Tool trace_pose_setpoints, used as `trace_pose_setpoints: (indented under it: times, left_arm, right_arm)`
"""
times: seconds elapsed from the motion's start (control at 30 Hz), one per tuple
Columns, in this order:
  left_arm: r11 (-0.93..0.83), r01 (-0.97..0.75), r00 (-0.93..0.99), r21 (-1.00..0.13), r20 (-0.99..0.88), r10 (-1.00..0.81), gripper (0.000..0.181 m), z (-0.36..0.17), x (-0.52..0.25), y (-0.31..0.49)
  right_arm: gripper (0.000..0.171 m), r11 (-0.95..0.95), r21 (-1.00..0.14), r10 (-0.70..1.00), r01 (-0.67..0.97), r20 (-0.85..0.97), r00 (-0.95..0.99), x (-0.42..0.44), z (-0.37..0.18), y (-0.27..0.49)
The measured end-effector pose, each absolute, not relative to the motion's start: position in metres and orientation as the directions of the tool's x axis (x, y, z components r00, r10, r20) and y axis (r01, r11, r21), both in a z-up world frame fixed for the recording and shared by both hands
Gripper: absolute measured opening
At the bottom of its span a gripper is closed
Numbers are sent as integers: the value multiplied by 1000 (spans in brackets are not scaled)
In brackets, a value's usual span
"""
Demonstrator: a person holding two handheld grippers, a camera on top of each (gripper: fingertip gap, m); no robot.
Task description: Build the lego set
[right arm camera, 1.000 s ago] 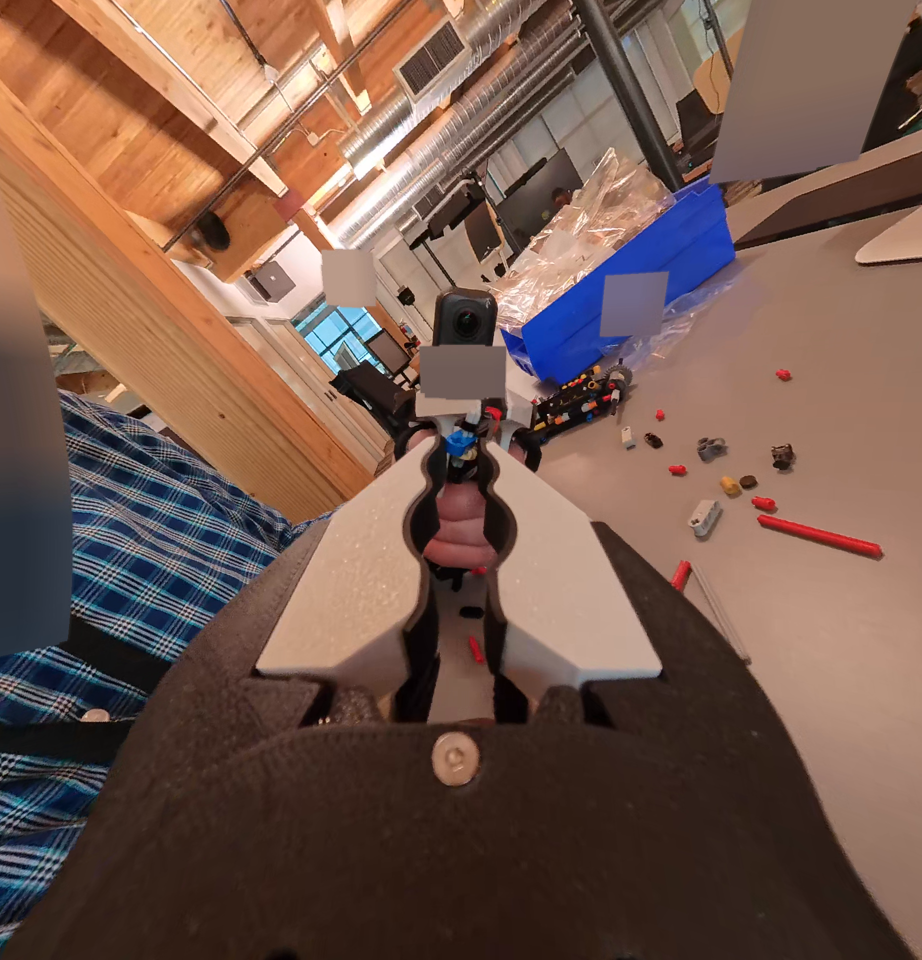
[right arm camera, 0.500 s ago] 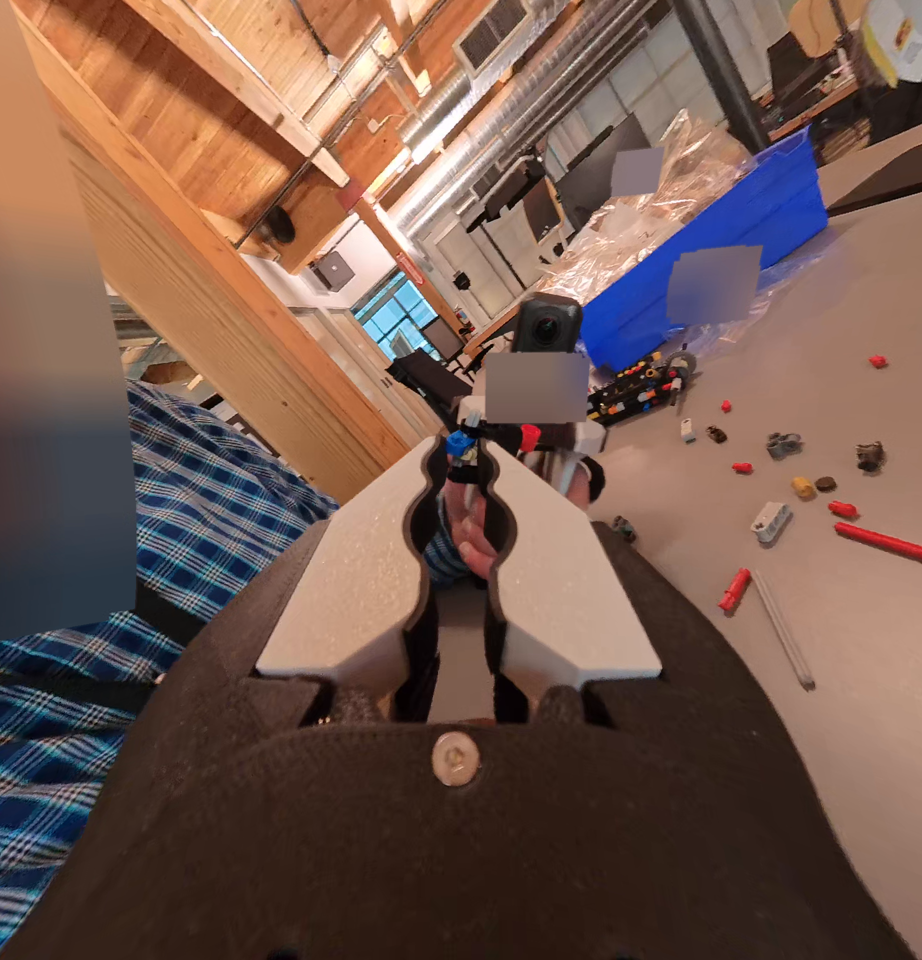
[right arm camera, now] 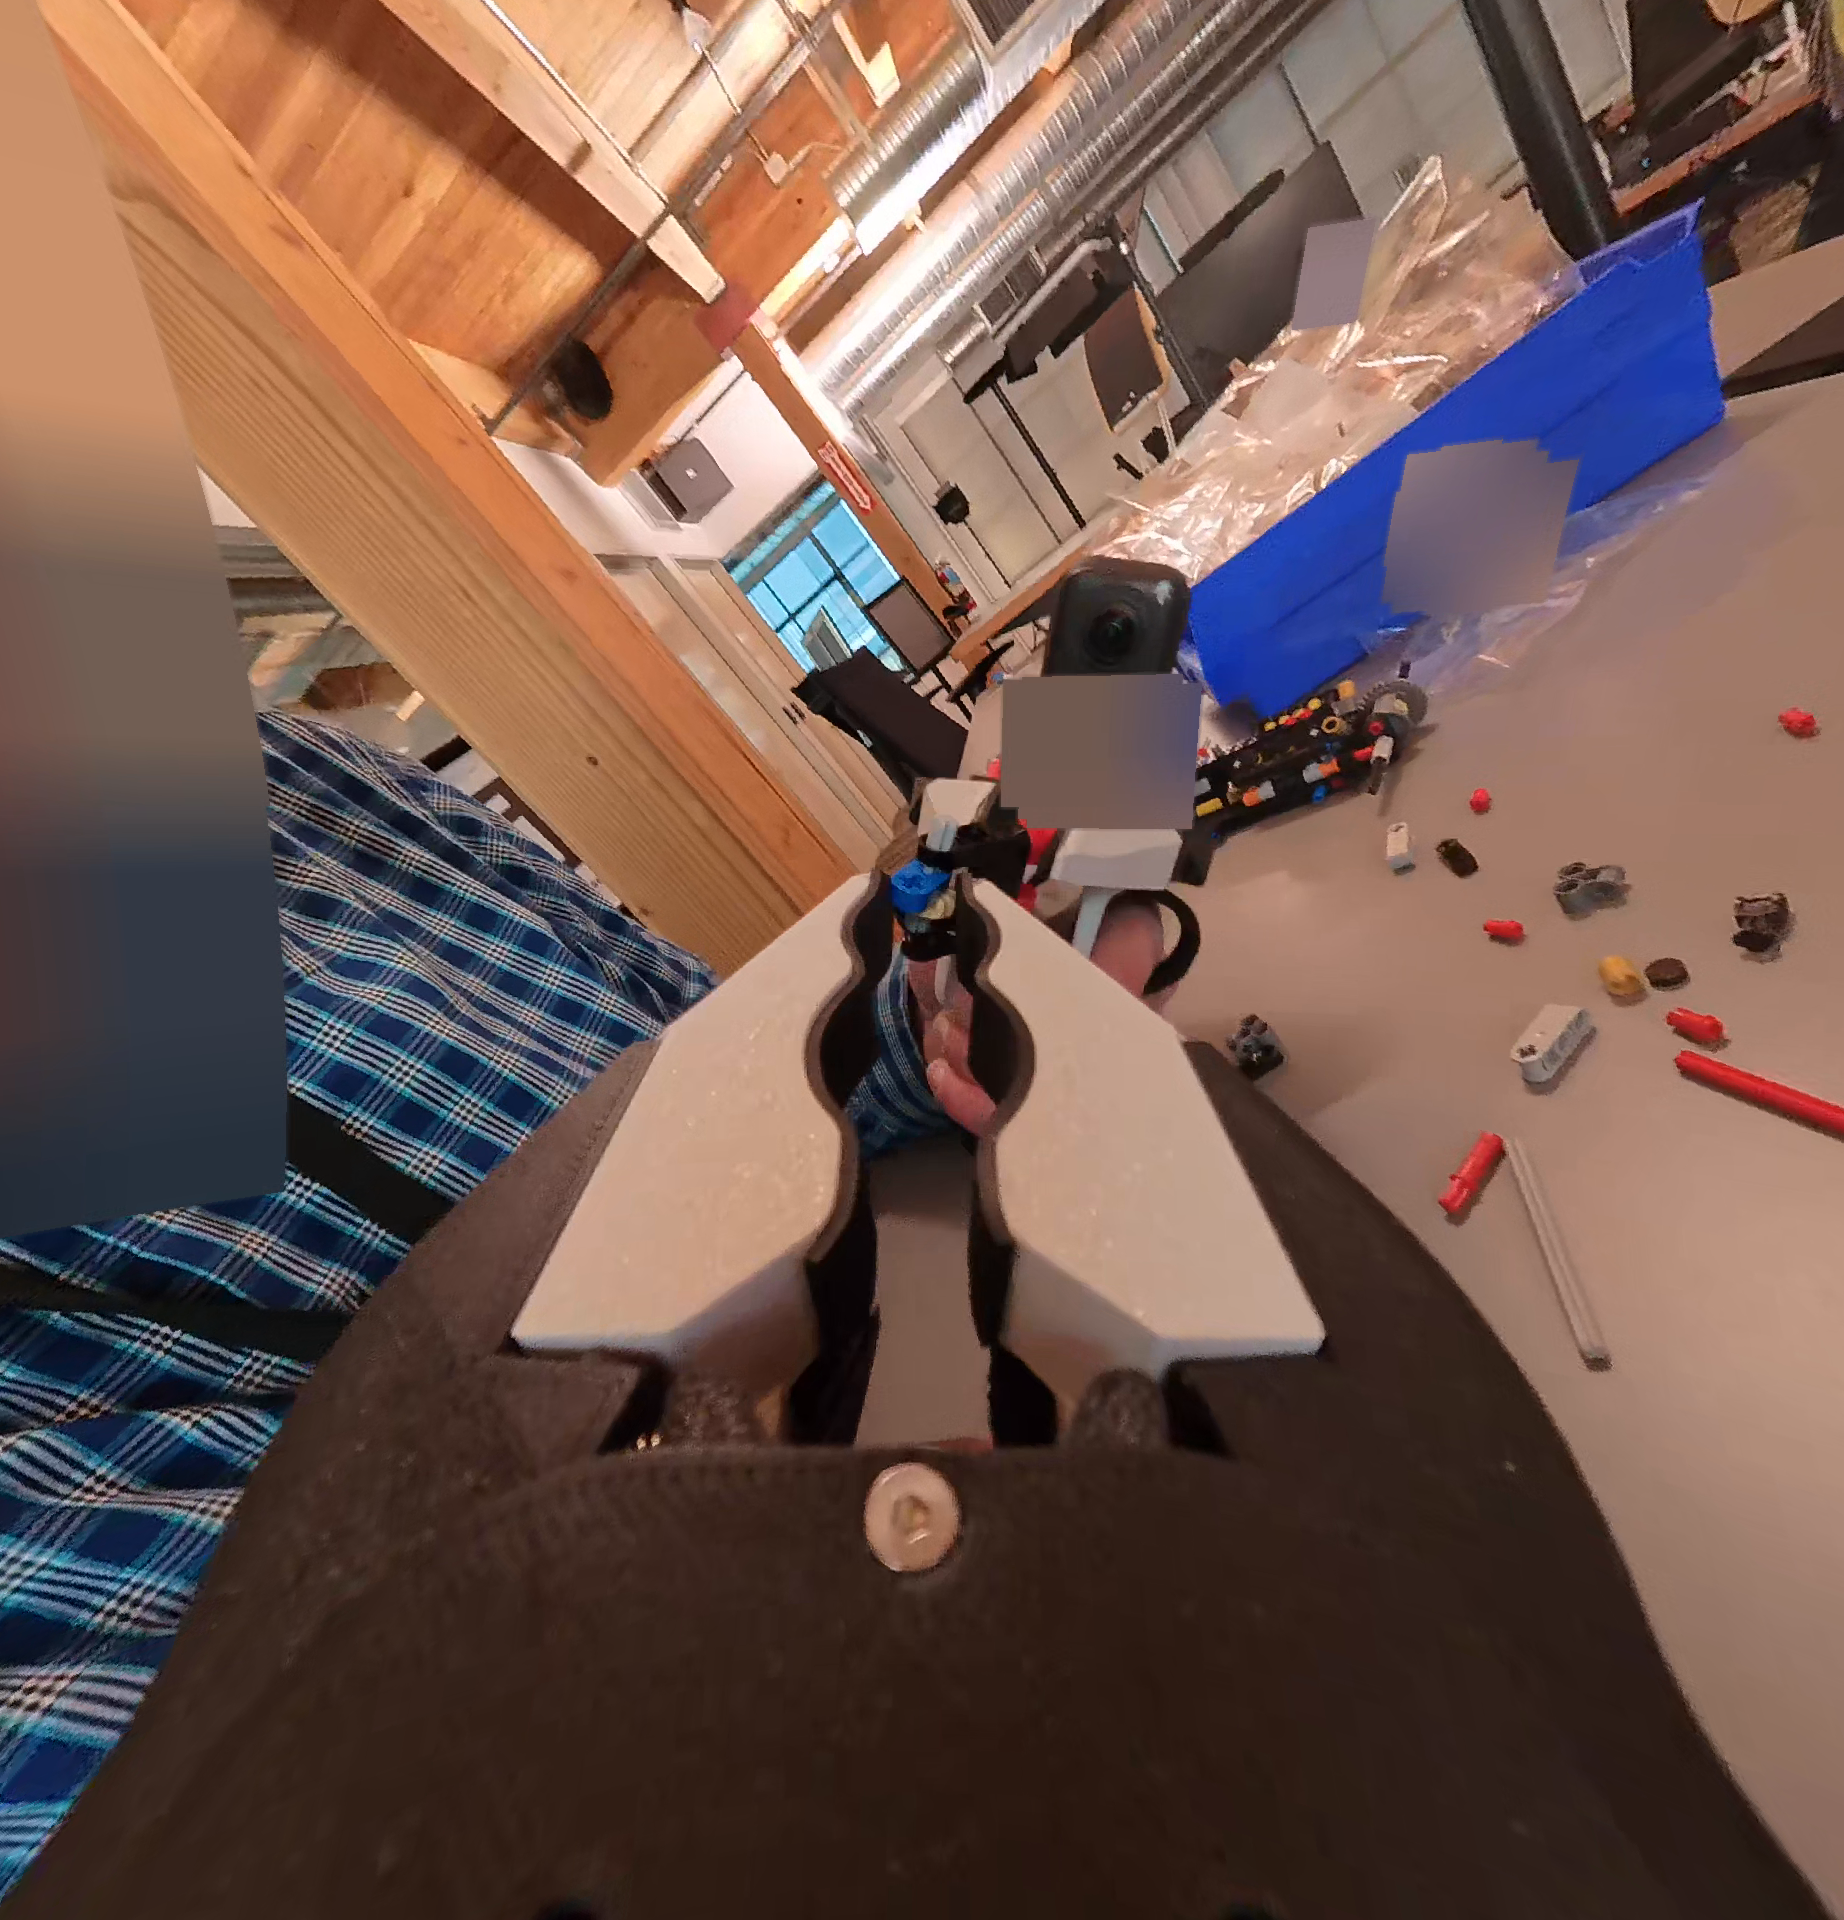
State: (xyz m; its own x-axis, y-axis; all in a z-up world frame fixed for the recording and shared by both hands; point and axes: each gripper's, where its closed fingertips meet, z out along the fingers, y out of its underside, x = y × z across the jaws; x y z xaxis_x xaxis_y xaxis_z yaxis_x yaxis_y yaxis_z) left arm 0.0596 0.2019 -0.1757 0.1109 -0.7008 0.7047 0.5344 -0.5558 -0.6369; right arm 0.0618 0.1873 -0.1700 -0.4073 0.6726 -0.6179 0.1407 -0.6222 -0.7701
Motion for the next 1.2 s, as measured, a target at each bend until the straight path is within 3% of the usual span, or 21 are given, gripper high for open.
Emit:
trace_pose_setpoints:
  times: [0.2,0.5,1.03,1.2]
  left_arm:
    - [-469,571,222,-674,677,-702,6,-168,56,208]
    - [-494,502,187,-710,647,-740,14,-169,66,198]
    - [-475,476,300,-740,645,-703,6,-174,67,208]
    - [-472,498,304,-728,656,-691,6,-173,63,211]
  right_arm:
    - [10,-535,-819,766,207,-573,-290,60,-183,191]
    - [8,-521,-823,755,227,-569,-328,62,-183,184]
    - [10,-503,-830,789,239,-554,-264,61,-187,195]
    - [23,-546,-806,766,226,-590,-253,62,-187,200]
